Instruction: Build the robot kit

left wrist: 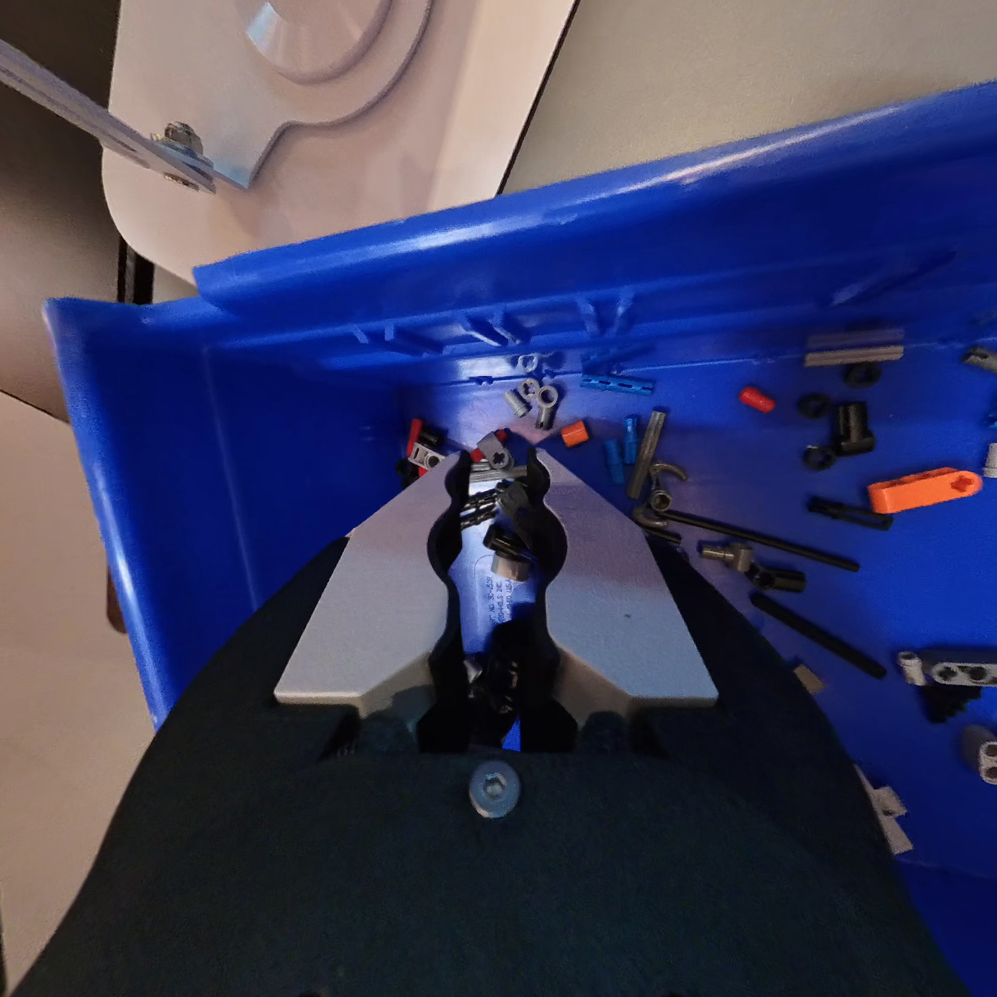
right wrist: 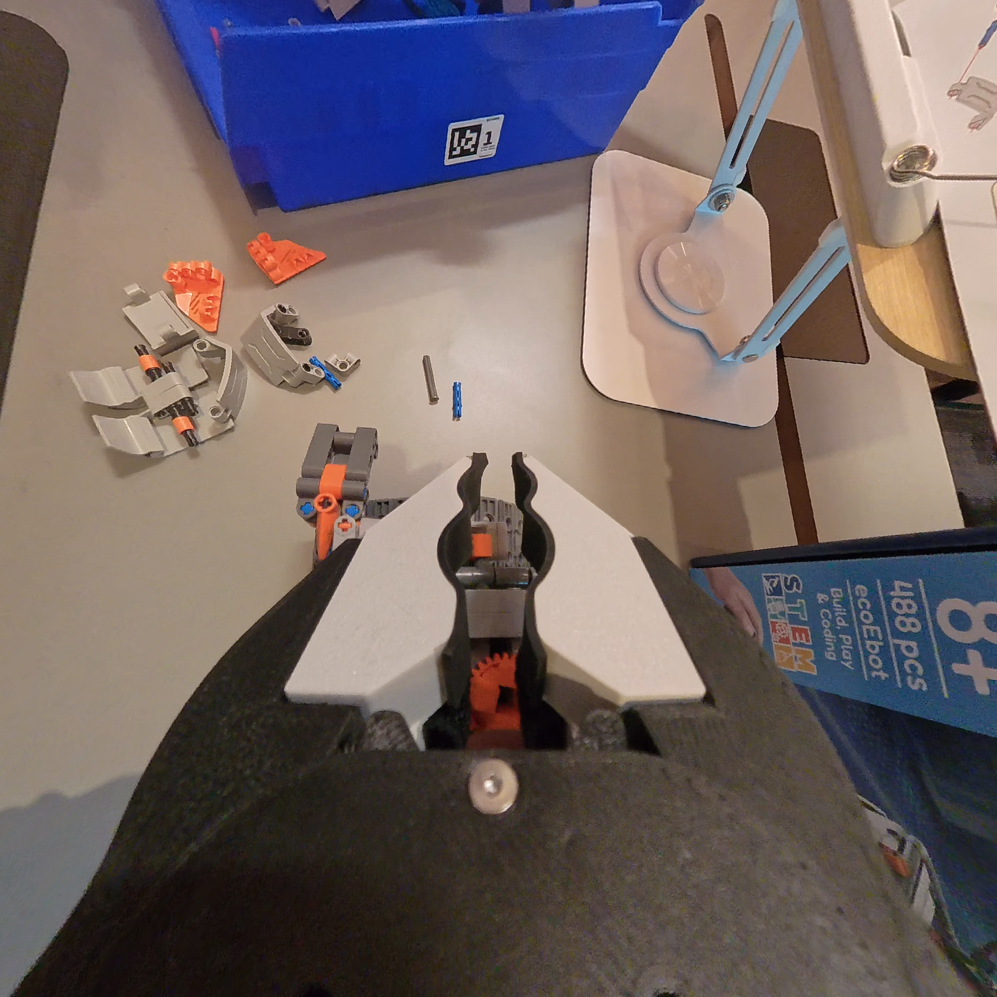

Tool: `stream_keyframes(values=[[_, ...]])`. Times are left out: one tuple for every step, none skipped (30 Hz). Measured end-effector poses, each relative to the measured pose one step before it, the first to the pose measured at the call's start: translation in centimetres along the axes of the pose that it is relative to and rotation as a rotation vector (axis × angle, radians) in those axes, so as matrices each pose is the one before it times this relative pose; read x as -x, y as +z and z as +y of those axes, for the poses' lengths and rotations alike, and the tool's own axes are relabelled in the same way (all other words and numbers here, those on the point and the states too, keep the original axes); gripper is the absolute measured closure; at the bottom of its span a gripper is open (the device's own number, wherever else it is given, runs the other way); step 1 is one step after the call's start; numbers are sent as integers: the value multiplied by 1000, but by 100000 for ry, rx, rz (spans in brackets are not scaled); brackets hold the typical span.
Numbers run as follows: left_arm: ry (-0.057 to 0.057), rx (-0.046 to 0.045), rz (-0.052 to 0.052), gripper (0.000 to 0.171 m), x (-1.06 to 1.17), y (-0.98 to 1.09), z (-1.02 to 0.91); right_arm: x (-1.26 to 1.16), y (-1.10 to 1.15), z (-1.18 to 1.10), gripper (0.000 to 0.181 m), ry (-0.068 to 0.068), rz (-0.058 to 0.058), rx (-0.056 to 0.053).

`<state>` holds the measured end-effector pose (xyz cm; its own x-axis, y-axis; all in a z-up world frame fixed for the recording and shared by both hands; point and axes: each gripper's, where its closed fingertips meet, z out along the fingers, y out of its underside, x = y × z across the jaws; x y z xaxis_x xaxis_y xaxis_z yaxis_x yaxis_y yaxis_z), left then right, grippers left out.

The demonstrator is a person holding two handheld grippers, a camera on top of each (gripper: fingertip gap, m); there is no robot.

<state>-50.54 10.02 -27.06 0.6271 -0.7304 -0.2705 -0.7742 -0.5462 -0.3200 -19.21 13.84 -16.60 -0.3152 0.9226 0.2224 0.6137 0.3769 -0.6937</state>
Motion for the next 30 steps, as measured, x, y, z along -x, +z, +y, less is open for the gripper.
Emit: stream_keyframes(values=[[-307, 3050, -1435, 151, 209, 333, 407, 51, 34, -28, 172, -145, -119, 89], [-829, 1130, -777, 158, 125, 220, 79, 32, 7, -50, 172, -138, -45, -33], [-369, -193, 236, 159, 2, 50, -153, 3, -28, -26, 172, -94, 60, -73], [436, 704, -295, 159, 62, 5, 19, -28, -58, -3, 172, 19, 130, -99], [-34, 1173, -815, 162, 150, 8, 84, -60, -71, -1, 172, 116, 214, -161], [21, 332, -1005, 166, 148, 2, 3, -56, -71, 13, 172, 159, 179, -179], [229, -24, -135, 167, -1, 7, -26, -51, -47, 21, 172, 86, 157, -102], [559, 106, -104, 167, 7, -5, 28, -26, -35, 9, 172, 21, 102, -24], [643, -20, -70, 167, -23, -17, 9, -9, -27, -1, 172, 21, 23, -22], [113, -1106, -782, 171, 96, -48, -165, 16, -10, -14, 172, -64, -7, -41], [-381, -1547, -1266, 171, 206, -66, -276, 17, -2, -36, 172, -67, -11, -33], [105, -1435, -882, 168, 158, -67, -278, 24, 3, -24, 172, -74, -47, 5], [500, -1201, -770, 163, 127, -22, -275, 33, 20, -25, 172, -129, -35, 90], [1297, -1798, -963, 159, 111, -11, -386, 22, 17, -3, 172, -82, -26, 99], [1494, -1432, -680, 156, 38, 23, -334, 15, 12, 2, 172, -20, -56, 34], [1171, 980, 754, 155, -175, 137, 25, 1, 12, 6, 172, 20, -3, 36], [1341, 1645, 1058, 154, -229, 212, 153, -11, 3, 19, 172, 56, -10, 31], [905, 1186, -770, 154, 82, 266, 120, -10, 5, 15, 172, 30, -28, 0], [175, 526, -581, 159, 112, 214, 54, -17, -2, 23, 172, 83, 5, -11], [-799, -706, 220, 159, 83, 79, -144, -19, 7, 13, 172, 106, 8, -38], [-1006, -155, 1097, 159, -1, 40, -71, -18, 10, 27, 172, 58, -9, 14], [-519, -150, 853, 159, 18, 32, -48, -4, 9, 28, 172, 44, -51, 49], [-398, -156, 688, 159, -11, 28, -42, 3, 14, 1, 172, 4, -23, 4], [-386, -101, 649, 160, -4, 28, -48, 15, -4, -14, 172, -10, -62, -24], [482, -41, 530, 160, -16, 2, -11, 2, -6, -11, 172, -53, 9, -1], [409, 95, 282, 160, -9, -21, 24, 2, -22, -11, 172, -72, 74, 34], [219, 338, 1328, 160, -188, -83, 69, -2, -58, -25, 172, -55, 127, -52], [319, 194, 1582, 160, -294, -106, 66, -22, -68, -31, 172, -34, 151, -139], [1054, -72, 1727, 160, -393, -142, 69, -20, -62, -19, 172, 44, 127, -129], [862, -56, 1392, 161, -394, -154, 89, -19, -51, -12, 172, 27, 106, -85]])
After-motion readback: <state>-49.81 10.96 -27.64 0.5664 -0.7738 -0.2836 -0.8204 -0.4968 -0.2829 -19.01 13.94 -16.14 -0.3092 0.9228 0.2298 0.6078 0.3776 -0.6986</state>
